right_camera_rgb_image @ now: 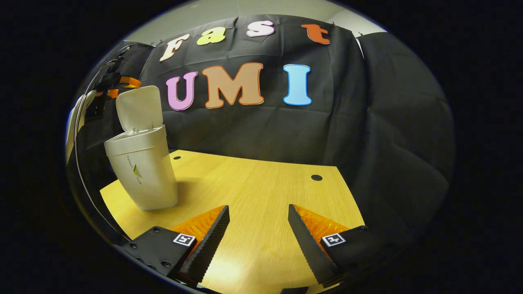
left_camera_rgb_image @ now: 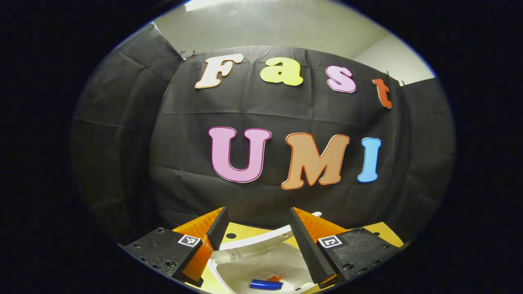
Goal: Press the lid of the desktop garbage bin to open it, pick up the crumpled paper on the desktop and throw it into the bin, then pick up the pop can on the desktop and drop it into the bin, and finally close the garbage bin lid.
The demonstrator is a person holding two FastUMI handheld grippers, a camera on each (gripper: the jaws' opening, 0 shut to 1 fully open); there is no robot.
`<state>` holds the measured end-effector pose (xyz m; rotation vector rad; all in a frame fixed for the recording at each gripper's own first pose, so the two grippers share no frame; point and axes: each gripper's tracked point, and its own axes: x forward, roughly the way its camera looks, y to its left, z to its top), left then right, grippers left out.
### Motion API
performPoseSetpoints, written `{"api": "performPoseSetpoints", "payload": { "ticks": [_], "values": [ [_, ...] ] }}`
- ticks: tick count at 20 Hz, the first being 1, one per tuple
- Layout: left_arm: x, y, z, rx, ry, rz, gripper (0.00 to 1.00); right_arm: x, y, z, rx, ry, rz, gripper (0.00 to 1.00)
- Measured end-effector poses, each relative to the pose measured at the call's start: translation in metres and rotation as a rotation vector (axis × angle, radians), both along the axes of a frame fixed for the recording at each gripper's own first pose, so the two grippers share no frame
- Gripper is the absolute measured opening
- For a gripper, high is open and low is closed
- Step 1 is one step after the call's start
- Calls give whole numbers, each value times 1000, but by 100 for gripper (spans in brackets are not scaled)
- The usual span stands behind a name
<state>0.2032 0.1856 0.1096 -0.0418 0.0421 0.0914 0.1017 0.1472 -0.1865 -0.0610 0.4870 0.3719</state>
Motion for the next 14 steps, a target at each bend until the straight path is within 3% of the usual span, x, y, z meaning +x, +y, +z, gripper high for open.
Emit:
{"api": "performPoseSetpoints", "payload": {
  "ticks": [1, 4, 8, 10, 14],
  "values": [
    [-8, -10, -13, -5, 12, -12, 85, 1, 1, 1, 0, 0, 4, 96],
    [-25, -27, -56, -49, 37, -4, 88, 2, 2, 3, -5, -4, 14, 97],
    [-35, -49, -99, -42, 80, -19, 85, 0, 0, 0, -23, 1, 23, 96],
    [-37, -47, -116, -27, 115, 4, 92, -1, -2, -3, -30, 9, 24, 96],
    [-42, -41, -141, -2, 164, 58, 85, -2, -2, -6, -54, 14, 32, 96]
  ]
}}
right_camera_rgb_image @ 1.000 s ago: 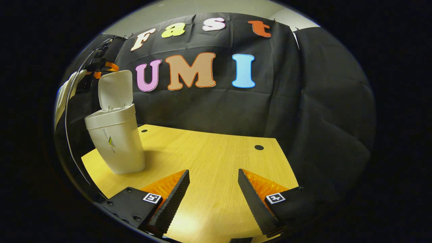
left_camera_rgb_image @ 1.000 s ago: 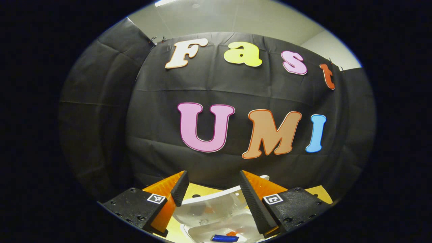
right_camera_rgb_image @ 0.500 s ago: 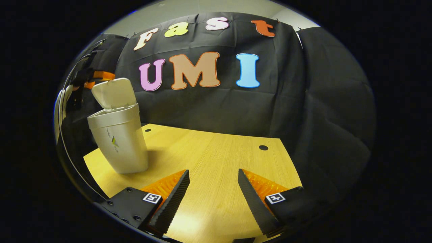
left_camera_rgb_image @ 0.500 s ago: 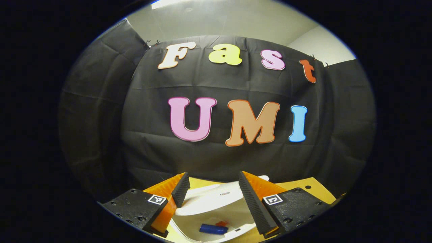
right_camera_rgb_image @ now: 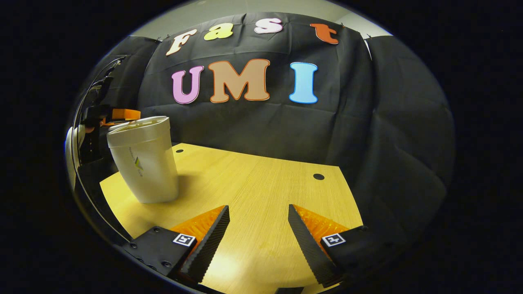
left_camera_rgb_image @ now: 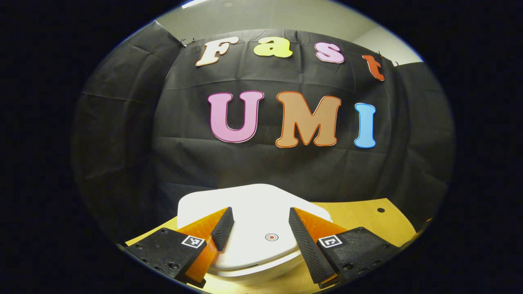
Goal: Press the lid of the desktop garbage bin to open it, pick up the crumpled paper on the desktop and throw it into the bin, then pick up the pop can on the desktop and drop it into the bin, and finally close the garbage bin lid.
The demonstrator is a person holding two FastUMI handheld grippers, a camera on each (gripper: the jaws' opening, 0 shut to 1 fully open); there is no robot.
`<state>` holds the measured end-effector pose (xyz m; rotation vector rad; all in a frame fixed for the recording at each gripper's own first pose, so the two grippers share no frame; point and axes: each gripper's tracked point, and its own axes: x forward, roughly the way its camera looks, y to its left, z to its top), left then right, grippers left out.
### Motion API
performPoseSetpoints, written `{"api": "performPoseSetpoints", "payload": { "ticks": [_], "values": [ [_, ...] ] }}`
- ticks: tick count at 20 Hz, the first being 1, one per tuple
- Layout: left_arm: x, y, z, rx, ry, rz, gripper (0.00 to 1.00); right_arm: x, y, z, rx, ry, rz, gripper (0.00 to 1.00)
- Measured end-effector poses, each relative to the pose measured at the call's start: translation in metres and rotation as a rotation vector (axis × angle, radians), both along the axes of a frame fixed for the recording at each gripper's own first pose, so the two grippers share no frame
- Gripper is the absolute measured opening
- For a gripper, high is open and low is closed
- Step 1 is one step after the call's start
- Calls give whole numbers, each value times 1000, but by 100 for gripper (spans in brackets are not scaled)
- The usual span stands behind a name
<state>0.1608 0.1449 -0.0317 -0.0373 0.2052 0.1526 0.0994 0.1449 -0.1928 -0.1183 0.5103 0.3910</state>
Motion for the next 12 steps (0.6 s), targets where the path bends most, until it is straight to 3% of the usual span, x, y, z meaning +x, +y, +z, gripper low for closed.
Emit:
{"api": "performPoseSetpoints", "payload": {
  "ticks": [8, 11, 12],
  "values": [
    [0, 0, 4, 49, -138, 52, 84, -3, 8, -13, 22, 42, 19, 97],
    [1, 0, 3, 82, -164, 63, 89, -4, 9, -17, 18, 52, 18, 97],
    [0, 1, 3, 83, -170, 74, 84, -4, 8, -17, 18, 55, 17, 96]
  ]
}}
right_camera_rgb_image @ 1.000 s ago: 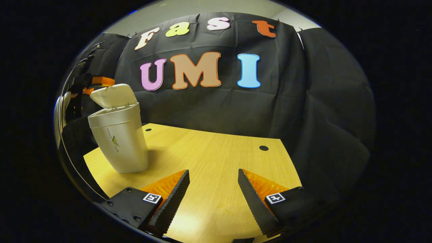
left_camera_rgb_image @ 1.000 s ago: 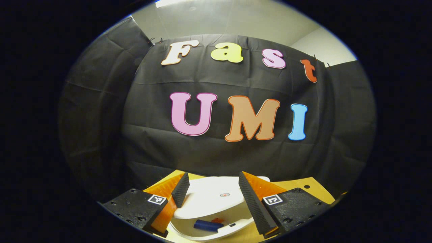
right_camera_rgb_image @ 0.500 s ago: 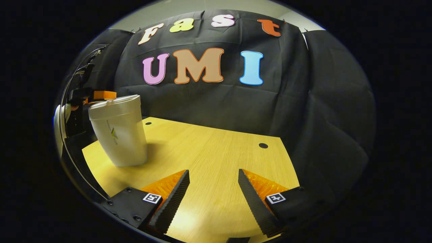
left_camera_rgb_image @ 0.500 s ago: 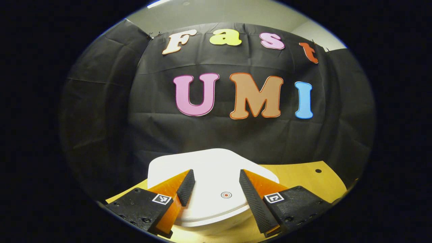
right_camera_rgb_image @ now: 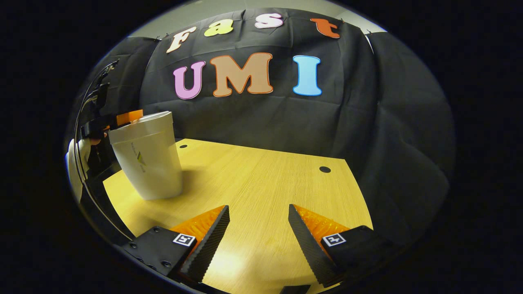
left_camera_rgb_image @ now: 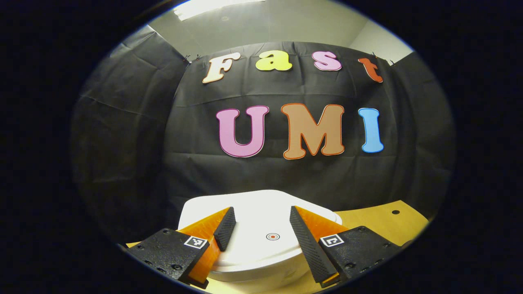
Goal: Press the lid of the desktop garbage bin to open it, pick up the crumpled paper on the desktop and throw it into the bin, then pick up the pop can on the desktop and drop it into the bin, and finally close the garbage bin lid.
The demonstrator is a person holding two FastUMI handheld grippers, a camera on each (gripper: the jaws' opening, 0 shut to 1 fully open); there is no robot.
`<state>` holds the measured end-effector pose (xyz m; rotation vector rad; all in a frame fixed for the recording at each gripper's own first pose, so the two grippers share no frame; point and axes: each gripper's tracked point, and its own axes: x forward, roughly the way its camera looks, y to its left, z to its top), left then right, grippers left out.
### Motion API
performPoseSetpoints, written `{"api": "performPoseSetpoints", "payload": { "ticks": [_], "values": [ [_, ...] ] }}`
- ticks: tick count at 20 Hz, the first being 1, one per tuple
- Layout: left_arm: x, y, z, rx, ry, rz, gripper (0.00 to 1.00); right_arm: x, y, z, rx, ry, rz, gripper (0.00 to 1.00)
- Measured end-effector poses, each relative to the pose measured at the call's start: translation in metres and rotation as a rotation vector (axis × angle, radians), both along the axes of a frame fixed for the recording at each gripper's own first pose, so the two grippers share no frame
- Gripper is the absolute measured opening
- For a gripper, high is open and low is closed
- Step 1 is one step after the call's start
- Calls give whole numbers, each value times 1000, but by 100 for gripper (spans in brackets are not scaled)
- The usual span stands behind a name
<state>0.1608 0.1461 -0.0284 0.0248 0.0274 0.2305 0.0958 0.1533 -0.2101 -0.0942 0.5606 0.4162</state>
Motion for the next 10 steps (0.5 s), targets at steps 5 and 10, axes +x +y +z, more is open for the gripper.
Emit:
{"api": "performPoseSetpoints", "payload": {
  "ticks": [5, 10],
  "values": [
    [2, -1, 0, 53, -25, 62, 88, -3, -3, -4, -3, 11, -12, 96],
    [-6, -4, 8, 95, -104, 79, 90, -3, 2, 1, 3, 3, -6, 96]
  ]
}}
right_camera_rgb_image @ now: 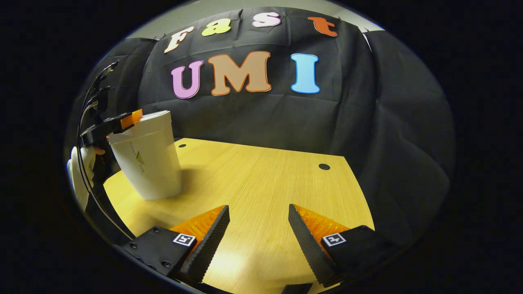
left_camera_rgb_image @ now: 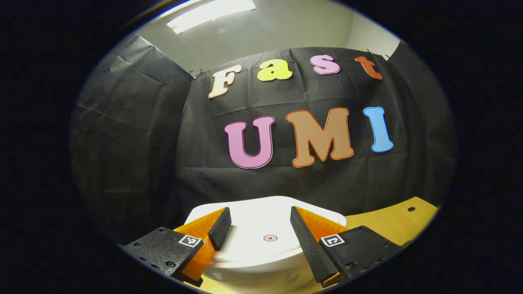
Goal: Press the lid of the desktop garbage bin to open it, pick up the crumpled paper on the desktop and throw it into the bin, then pick up the pop can on the desktop and drop it into the bin, and finally close the garbage bin lid.
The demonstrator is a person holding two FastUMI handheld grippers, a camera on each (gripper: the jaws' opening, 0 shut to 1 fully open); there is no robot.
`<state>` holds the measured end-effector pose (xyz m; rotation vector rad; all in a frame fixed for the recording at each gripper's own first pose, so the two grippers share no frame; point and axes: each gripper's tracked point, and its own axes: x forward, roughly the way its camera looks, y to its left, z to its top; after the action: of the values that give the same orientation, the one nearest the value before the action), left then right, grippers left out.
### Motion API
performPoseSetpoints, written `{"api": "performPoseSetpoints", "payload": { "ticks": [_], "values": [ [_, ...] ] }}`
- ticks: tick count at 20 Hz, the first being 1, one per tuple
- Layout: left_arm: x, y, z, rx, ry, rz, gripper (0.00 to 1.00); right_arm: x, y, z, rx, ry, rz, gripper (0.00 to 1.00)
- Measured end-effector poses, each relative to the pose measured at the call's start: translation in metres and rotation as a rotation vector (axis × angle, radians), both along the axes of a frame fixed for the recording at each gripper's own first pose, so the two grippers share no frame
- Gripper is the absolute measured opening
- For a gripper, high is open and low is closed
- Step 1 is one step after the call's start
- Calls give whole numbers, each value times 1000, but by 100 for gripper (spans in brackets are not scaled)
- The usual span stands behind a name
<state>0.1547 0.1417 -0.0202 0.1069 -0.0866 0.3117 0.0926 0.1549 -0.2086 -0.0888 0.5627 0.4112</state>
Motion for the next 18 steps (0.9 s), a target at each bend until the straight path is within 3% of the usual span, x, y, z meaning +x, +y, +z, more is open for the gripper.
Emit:
{"api": "performPoseSetpoints", "payload": {
  "ticks": [1, 11, 18],
  "values": [
    [-1, -2, -1, -1, 1, -1, 91, 0, 1, 2, 2, -5, 1, 100],
    [-39, -71, -1, -73, 13, -154, 94, 2, 19, 27, 81, -49, -12, 97],
    [-77, -152, -13, -114, 61, -327, 93, -7, 28, 55, 120, -117, -23, 100]
  ]
}}
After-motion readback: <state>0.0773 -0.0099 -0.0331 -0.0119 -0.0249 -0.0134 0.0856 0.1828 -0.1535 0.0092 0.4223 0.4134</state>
